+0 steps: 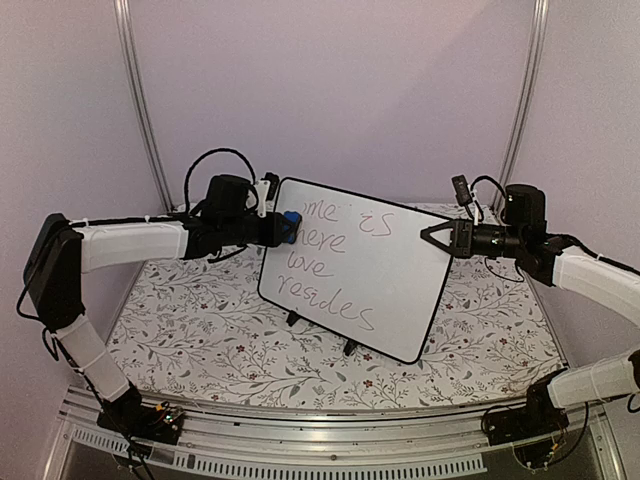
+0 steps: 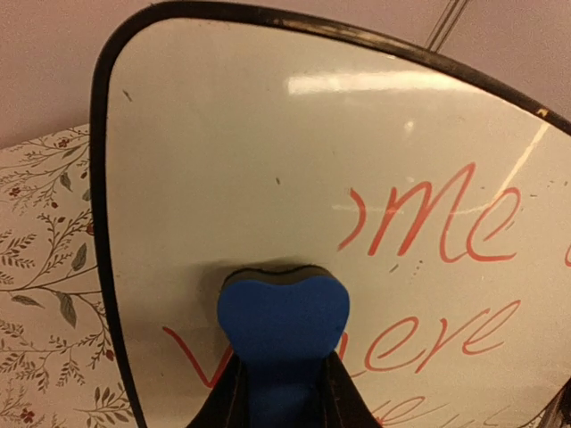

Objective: Erase the whiteboard
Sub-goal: Erase the whiteboard from the whiteboard stand.

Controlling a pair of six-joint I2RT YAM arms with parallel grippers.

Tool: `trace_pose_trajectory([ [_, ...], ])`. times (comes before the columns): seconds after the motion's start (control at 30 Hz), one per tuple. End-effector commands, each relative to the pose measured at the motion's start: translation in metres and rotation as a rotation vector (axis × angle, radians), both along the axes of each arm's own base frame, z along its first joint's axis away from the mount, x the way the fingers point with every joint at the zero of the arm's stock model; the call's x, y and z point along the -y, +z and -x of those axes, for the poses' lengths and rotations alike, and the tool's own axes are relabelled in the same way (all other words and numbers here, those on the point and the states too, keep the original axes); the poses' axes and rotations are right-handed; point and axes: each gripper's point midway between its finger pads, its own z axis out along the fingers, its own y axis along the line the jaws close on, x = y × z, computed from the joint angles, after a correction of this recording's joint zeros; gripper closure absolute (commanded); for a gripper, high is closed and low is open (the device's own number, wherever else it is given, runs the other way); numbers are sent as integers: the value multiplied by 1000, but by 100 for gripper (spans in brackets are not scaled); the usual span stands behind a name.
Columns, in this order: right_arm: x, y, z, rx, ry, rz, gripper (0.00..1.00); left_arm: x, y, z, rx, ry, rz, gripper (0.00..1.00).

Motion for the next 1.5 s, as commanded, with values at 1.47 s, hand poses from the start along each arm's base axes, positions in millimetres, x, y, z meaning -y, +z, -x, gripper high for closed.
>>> trace_pose_trajectory([
  [1.47,-17,-8,23,31,148,17,100,13,15,-7,23,-27,4,100],
])
